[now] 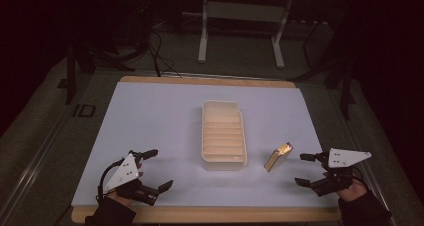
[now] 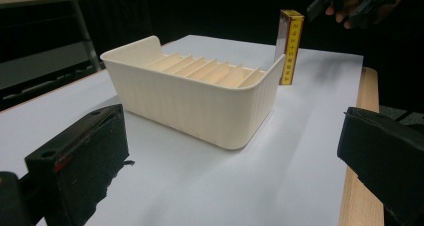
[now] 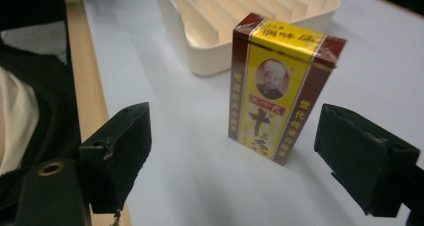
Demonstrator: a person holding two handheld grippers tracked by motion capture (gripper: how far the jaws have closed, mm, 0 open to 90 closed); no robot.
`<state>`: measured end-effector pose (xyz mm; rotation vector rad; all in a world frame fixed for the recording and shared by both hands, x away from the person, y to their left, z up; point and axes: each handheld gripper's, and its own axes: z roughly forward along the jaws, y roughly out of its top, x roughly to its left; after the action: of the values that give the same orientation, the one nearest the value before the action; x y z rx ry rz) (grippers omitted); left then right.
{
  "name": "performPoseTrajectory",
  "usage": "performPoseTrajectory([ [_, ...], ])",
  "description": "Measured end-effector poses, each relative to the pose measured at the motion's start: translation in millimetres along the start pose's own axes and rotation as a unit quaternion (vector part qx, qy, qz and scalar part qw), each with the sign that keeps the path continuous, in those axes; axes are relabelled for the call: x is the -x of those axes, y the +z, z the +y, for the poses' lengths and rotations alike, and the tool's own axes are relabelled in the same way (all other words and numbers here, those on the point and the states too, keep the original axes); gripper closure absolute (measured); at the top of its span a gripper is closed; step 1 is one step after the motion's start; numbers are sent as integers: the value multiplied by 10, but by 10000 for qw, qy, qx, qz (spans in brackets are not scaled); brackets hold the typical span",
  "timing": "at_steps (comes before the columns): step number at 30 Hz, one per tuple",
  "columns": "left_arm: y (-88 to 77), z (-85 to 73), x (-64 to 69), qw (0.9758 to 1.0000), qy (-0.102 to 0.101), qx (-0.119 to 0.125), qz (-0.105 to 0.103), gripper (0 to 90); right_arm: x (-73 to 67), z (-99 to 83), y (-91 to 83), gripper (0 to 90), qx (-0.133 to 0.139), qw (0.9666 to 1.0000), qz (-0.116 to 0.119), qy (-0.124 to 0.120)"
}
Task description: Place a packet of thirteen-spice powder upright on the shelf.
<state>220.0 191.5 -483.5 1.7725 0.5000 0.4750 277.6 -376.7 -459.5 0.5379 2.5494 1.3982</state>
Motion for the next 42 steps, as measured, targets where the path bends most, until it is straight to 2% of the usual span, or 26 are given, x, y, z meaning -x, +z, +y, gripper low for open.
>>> performPoseTrajectory([
  [4, 5, -2, 0, 10000, 2, -14, -9, 0, 13, 48, 46, 152, -399, 9990, 148, -130],
  [5, 6, -3, 2, 10000, 3, -23, -15, 0, 9, 86, 68, 152, -685, 9971, 231, -233],
  [7, 8, -4, 2, 10000, 8, -36, -22, 0, 10, 100, 74, 152, -777, 9963, 260, -266],
  [11, 13, -6, 9, 10000, 15, -48, -23, 0, 14, 179, 100, 152, -1283, 9902, 375, -413],
  [13, 14, -7, 10, 10000, 15, -53, -26, 0, 19, 213, 108, 152, -1544, 9859, 449, -455],
  [16, 15, -7, 9, 10000, 14, -57, -34, 0, 33, 258, 136, 152, -1982, 9773, 526, -532],
  [17, 16, -7, 10, 10000, 11, -60, -37, 0, 39, 290, 152, 152, -2259, 9710, 566, -542],
  [18, 16, -7, 10, 10000, 15, -64, -41, 0, 39, 290, 152, 152, -2259, 9710, 566, -542],
  [23, 19, -9, 11, 10000, 18, -73, -49, 0, 43, 367, 187, 152, -2787, 9557, 685, -655],
  [25, 21, -12, 14, 9999, 30, -81, -61, 0, 32, 407, 201, 152, -3051, 9463, 780, -728],
  [28, 24, -13, 16, 9999, 35, -97, -74, 0, 20, 459, 207, 152, -3356, 9350, 867, -744],
  [35, 26, -16, 16, 9999, 24, -101, -70, 0, 5, 555, 246, 152, -3854, 9137, 1021, -789],
  [38, 28, -16, 17, 9999, 27, -107, -80, 0, -3, 580, 268, 155, -4023, 9056, 1074, -805],
  [39, 28, -17, 19, 9999, 33, -114, -79, 0, -9, 590, 273, 157, -4061, 9033, 1073, -870],
  [40, 28, -17, 19, 9999, 33, -114, -79, 0, -9, 590, 273, 157, -4061, 9033, 1073, -870],
  [41, 30, -17, 20, 9999, 27, -117, -83, 0, -14, 599, 280, 157, -4095, 9012, 1094, -908],
  [42, 30, -18, 20, 9999, 25, -119, -82, 0, -27, 612, 291, 158, -4196, 8954, 1138, -961],
])
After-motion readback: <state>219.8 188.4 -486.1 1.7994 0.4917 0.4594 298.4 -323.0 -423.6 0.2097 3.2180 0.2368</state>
